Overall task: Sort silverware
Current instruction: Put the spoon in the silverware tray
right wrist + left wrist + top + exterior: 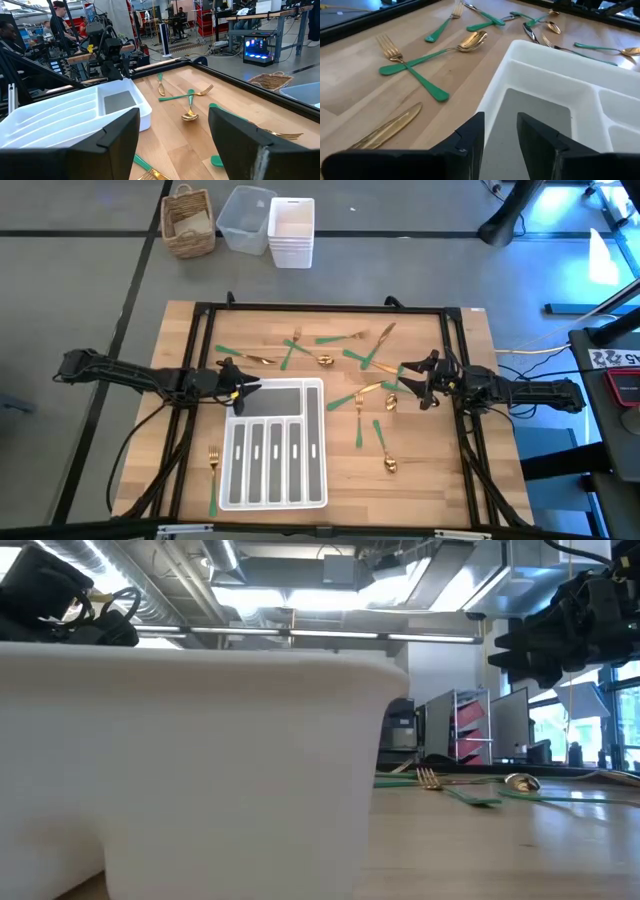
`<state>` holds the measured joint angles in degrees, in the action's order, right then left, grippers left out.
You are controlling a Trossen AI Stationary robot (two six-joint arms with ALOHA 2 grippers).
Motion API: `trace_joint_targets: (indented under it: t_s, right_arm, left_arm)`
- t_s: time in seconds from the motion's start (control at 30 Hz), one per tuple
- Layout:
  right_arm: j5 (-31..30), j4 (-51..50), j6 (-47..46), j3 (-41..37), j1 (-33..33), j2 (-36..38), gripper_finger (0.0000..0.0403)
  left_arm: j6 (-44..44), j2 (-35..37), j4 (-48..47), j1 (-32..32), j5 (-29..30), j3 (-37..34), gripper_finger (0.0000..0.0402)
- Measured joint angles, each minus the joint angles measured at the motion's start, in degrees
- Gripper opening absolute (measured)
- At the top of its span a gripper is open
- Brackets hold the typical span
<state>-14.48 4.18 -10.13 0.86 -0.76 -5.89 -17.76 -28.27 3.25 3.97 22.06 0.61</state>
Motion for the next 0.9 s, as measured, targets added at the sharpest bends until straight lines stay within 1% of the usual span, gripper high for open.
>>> trace_joint_targets:
  t_s: [0.13,0.23,0.37,0.47,0.5,0.57,0.7,0.8,0.9]
  right_arm:
    - [-1.5,1.1,1.0,0.0,0.0,0.0,0.0239]
    - [-0.4,1.7,-1.0,0.0,0.0,0.0,0.0239]
    - [1.0,6.3,-4.4,0.0,0.0,0.0,0.0239]
    - [1.0,11.3,-4.7,0.1,0.0,0.0,0.0239]
    - [0.8,11.5,-4.6,0.6,0.0,0.0,0.0239]
    - [-0.1,9.0,-4.3,3.0,0.0,0.0,0.0239]
    - [-2.8,-2.9,-3.1,11.7,0.0,-2.2,0.0239]
    - [-4.0,-12.4,-3.1,20.0,0.0,-7.3,0.0239]
    - [-4.0,-21.6,-3.0,28.4,0.0,-14.8,0.0239]
  left_arm:
    - [-0.2,0.0,0.0,0.0,0.0,0.0,0.0109]
    - [-0.1,0.0,0.0,0.0,0.0,0.0,0.0109]
    - [0.7,0.0,0.0,0.0,0.0,0.0,0.0109]
    - [1.7,0.0,0.0,0.0,0.0,0.0,0.0109]
    - [1.6,0.0,0.0,0.0,0.0,0.0,0.0109]
    - [0.9,0.0,0.0,0.0,0.0,0.0,0.0109]
    - [-1.0,0.0,0.0,0.0,0.0,0.0,0.0109]
    - [-1.5,0.0,0.0,0.0,0.1,0.0,0.0109]
    - [-1.3,0.0,0.0,0.0,0.1,0.0,0.0109]
